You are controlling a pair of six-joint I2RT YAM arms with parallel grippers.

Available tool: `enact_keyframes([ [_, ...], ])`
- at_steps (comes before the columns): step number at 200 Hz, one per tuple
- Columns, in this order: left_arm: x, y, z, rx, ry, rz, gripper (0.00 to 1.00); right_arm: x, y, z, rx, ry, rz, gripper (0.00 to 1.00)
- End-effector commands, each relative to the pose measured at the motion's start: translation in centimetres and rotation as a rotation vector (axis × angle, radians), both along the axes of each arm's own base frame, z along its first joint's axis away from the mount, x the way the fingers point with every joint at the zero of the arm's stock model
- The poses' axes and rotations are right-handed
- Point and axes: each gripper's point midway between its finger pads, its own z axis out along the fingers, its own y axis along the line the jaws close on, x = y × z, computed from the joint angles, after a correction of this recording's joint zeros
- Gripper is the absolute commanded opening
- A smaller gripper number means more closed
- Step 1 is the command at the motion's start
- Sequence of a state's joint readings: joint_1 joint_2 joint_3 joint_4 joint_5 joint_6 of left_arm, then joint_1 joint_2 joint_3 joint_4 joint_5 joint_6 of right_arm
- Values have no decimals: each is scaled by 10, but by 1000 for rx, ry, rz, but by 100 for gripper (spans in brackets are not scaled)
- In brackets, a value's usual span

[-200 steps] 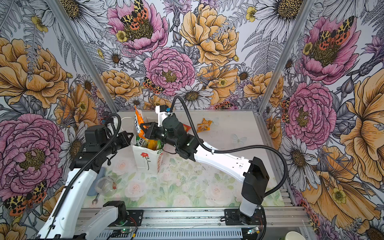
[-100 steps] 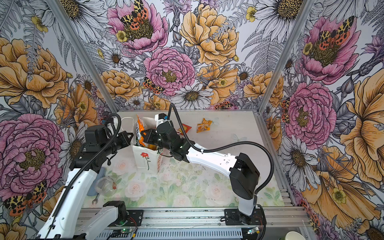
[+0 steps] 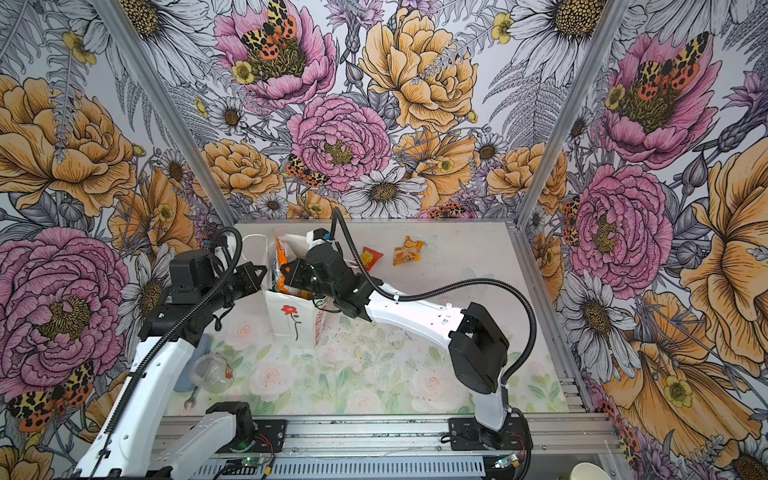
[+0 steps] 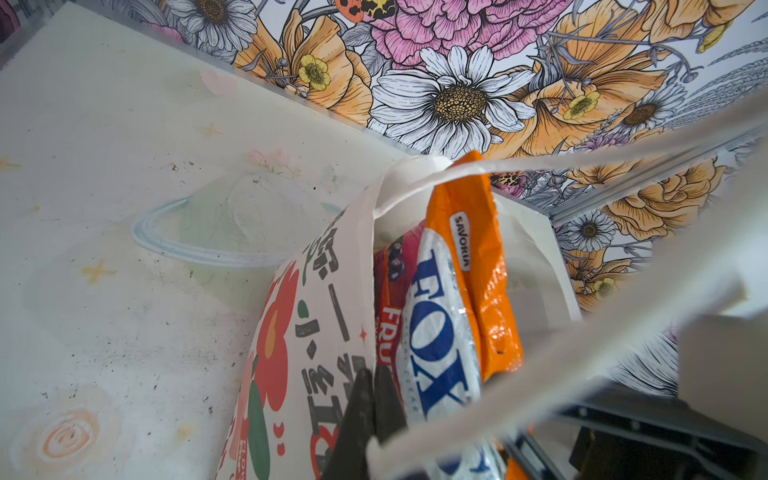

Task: Place the snacks into the paper bag
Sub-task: 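Lower the orange FOX'S bag into the paper bag opening with the right gripper, then push the orange FOX'S bag deeper into the paper bag and open the right gripper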

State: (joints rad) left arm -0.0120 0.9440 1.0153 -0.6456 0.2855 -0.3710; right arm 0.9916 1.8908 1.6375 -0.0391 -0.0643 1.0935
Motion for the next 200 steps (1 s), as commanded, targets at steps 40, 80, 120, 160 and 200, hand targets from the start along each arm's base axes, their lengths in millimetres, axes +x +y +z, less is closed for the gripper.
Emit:
enact_keyframes([
  [40, 2, -13, 33, -35, -124, -65, 3, 7, -16, -23, -225, -26, -22, 0],
  [80, 1, -15, 35, -41, -129, -78, 3, 15, -30, -27, -346, -70, -54, 0],
  [120, 1, -17, 35, -47, -132, -88, 3, 13, -4, -45, -396, -24, 61, 0],
  [160, 1, -16, 36, -44, -135, -85, 3, 11, 11, -63, -442, -4, 108, 0],
  [200, 1, -17, 36, -47, -136, -87, 3, 17, 13, -72, -483, 0, 105, 0],
])
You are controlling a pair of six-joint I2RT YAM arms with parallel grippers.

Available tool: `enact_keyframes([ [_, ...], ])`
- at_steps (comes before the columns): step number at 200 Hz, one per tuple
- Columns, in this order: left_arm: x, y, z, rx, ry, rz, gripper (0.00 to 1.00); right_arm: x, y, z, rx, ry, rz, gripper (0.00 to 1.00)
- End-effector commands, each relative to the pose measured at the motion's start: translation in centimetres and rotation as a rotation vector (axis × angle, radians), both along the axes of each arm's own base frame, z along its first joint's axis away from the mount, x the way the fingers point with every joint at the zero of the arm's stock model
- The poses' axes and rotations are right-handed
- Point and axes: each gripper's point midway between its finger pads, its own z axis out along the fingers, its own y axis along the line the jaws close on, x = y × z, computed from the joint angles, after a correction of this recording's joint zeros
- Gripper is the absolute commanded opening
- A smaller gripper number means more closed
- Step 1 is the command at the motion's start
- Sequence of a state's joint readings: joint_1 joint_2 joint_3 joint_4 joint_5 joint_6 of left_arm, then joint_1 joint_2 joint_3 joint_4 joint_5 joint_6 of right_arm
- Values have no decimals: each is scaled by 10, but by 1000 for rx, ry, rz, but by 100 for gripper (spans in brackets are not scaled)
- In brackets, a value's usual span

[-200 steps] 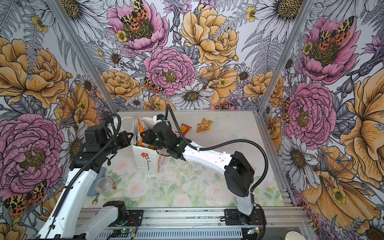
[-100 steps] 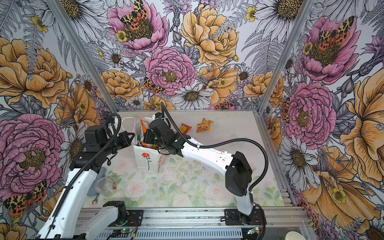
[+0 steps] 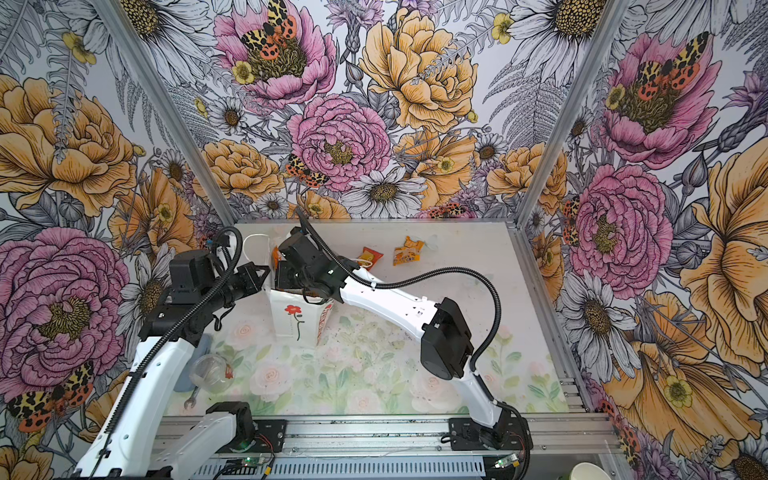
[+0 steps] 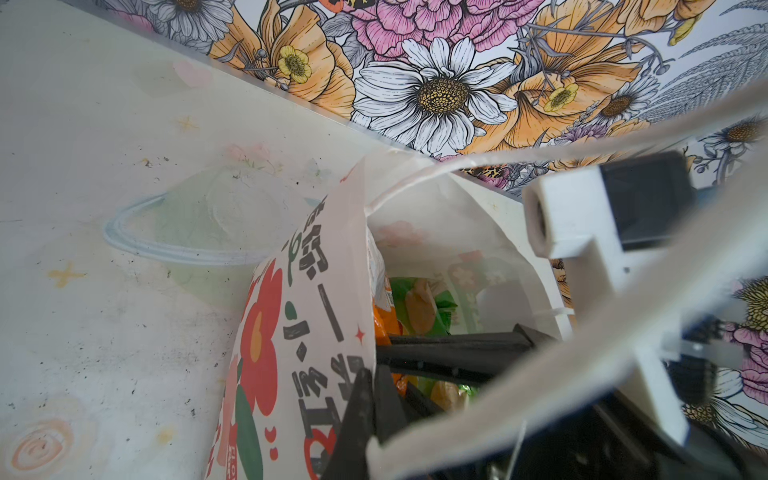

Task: Place the snacks into the paper bag
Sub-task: 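Push the orange FOX'S bag deeper into the paper bag and open the right gripper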

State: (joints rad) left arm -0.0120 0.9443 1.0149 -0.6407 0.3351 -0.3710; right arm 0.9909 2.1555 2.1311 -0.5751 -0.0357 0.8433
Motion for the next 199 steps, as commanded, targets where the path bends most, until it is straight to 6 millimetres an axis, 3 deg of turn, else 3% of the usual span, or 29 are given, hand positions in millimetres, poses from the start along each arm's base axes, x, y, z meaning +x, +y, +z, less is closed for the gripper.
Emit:
enact_keyframes([
  [1, 2, -9, 34, -26, -133, -44, 3, -1, -4, -31, -110, 37, 14, 0],
  [45, 3, -9, 34, -25, -131, -45, 3, -2, 3, -46, -122, 78, 52, 0],
  [68, 3, -9, 34, -25, -132, -43, 3, -5, 8, -45, -114, 86, 87, 3],
  [133, 5, -8, 30, -23, -121, -36, 3, -7, 0, 4, -78, -14, 118, 26],
  [199, 5, -8, 30, -23, -118, -35, 3, -9, -4, 26, -45, -50, 175, 39],
])
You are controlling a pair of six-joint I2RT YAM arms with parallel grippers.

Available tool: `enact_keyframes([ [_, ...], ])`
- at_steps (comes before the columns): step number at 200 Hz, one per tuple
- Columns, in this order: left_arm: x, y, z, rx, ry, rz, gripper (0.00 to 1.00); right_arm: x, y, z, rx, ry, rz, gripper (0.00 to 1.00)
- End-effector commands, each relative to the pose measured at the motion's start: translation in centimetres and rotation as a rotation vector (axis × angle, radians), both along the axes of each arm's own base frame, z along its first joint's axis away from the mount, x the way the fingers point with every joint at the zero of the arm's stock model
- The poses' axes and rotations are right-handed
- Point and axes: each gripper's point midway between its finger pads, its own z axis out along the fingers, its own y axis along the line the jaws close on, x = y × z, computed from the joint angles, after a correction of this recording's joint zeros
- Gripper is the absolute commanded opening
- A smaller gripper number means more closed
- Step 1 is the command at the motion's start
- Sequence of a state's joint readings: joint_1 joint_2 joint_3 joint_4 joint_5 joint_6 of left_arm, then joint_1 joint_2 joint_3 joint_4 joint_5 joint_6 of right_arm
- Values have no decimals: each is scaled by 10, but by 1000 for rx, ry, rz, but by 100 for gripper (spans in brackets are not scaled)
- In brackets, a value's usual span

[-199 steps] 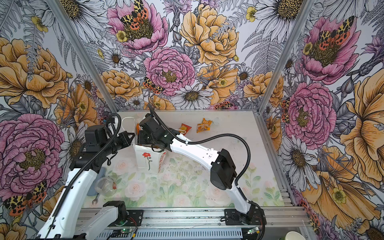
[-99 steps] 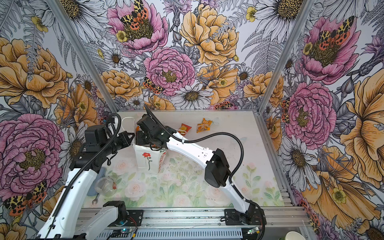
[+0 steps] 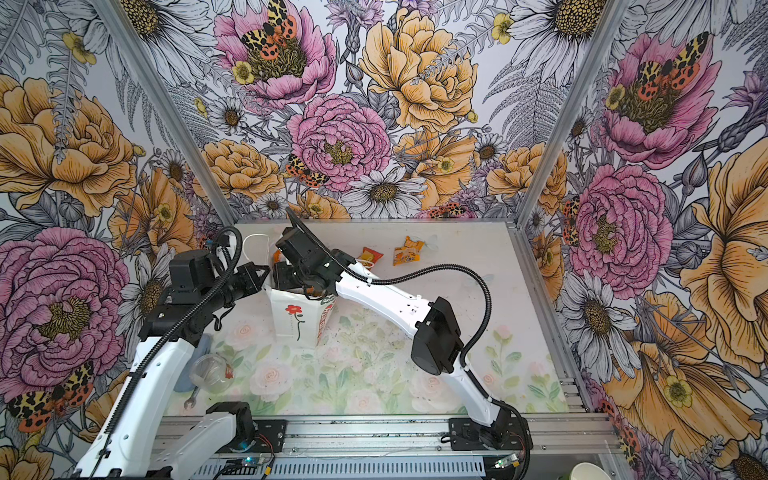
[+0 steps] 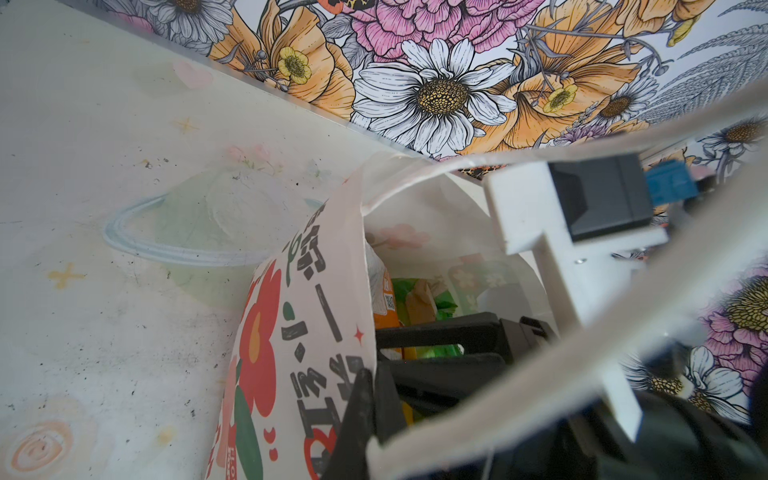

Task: Place the snacks into the paper bag
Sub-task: 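Push the orange FOX'S bag deeper into the paper bag and open the right gripper, then withdraw the right gripper from the paper bag toward the yellow wafer packs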

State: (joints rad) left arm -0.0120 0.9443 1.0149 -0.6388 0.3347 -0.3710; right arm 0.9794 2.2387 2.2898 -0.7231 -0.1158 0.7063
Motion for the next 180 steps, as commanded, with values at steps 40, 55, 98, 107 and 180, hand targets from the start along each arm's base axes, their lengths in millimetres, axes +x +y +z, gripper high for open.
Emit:
enact_keyframes([
  [40, 5, -7, 30, -22, -117, -33, 3, -2, -23, 48, 43, -56, 28, 50],
  [55, 5, -7, 29, -21, -117, -32, 3, -2, -27, 56, 47, -77, 27, 53],
  [98, 6, -7, 28, -21, -111, -29, 3, 2, -50, 95, 83, -145, 8, 58],
  [107, 5, -6, 28, -20, -114, -26, 3, 3, -56, 103, 91, -156, 4, 58],
  [180, 8, -1, 23, -18, -99, -1, 3, 24, -129, 162, 81, -325, -136, 59],
])
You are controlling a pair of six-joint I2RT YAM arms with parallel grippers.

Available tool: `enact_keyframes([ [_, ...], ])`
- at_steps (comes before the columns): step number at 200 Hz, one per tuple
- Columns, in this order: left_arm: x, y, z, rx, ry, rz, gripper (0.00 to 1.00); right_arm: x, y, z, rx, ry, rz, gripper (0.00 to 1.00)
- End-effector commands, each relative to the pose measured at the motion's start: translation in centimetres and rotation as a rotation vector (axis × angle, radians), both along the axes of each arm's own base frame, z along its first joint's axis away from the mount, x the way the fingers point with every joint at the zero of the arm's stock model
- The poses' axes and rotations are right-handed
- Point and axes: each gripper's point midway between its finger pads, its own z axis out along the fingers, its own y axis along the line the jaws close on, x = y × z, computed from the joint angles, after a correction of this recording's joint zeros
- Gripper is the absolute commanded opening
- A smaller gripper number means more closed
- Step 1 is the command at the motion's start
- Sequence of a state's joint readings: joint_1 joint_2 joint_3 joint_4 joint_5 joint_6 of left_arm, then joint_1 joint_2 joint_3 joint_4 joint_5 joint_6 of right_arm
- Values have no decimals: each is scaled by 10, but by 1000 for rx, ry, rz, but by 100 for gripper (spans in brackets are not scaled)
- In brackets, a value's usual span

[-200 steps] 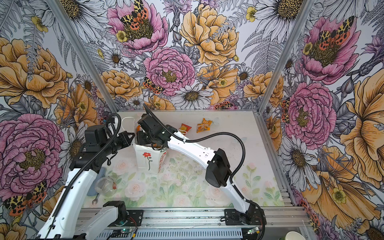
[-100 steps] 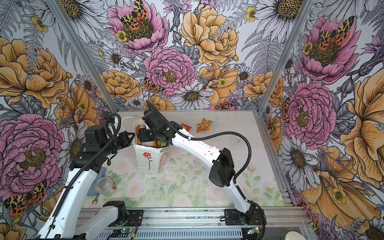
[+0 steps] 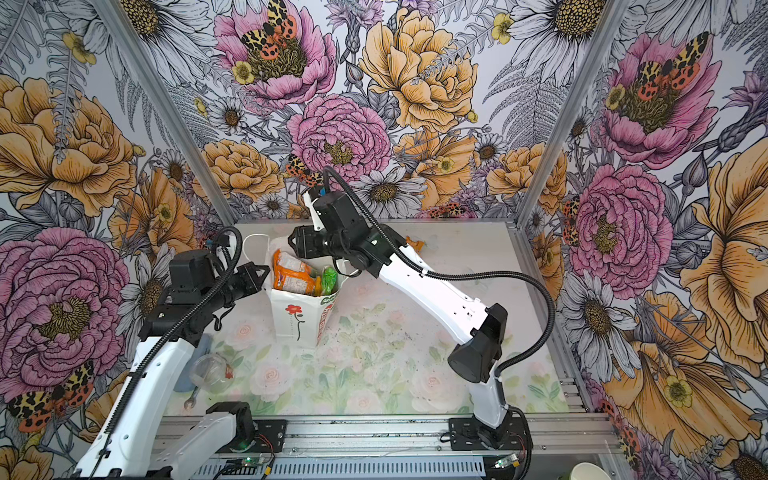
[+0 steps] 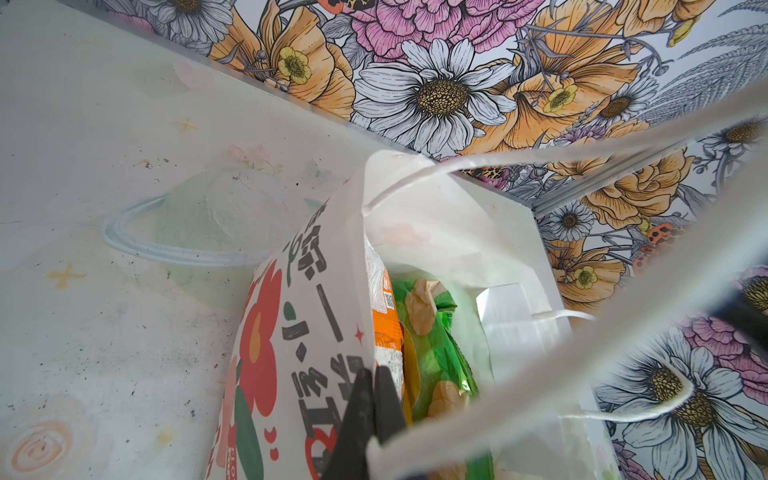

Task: Place the snacks into the paper bag
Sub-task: 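Withdraw the right gripper from the paper bag toward the yellow wafer packs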

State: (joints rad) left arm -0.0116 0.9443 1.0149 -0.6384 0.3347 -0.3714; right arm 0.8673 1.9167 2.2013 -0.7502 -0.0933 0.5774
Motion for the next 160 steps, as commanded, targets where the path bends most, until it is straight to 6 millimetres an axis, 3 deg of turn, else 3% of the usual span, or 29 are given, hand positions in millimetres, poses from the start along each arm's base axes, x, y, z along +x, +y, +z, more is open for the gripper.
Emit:
enact_keyframes([
  [1, 8, -1, 24, -17, -100, -2, 3, 10, -34, 24, -17, -94, -85, 59],
  [22, 9, 1, 23, -13, -100, 9, 4, 21, -67, 30, -36, -126, -167, 60],
  [33, 9, 2, 22, -10, -97, 13, 4, 39, -95, 29, -47, -130, -245, 61],
  [64, 9, 1, 20, 0, -89, 14, 4, 76, -157, 8, -63, -98, -411, 61],
  [93, 9, -2, 19, 2, -87, 3, 4, 113, -218, -29, -17, -13, -572, 61],
  [122, 7, -4, 20, 16, -88, 1, 4, 145, -278, -91, 74, 145, -755, 61],
  [160, 6, -8, 19, 28, -82, -10, 4, 167, -310, -155, 94, 240, -872, 66],
])
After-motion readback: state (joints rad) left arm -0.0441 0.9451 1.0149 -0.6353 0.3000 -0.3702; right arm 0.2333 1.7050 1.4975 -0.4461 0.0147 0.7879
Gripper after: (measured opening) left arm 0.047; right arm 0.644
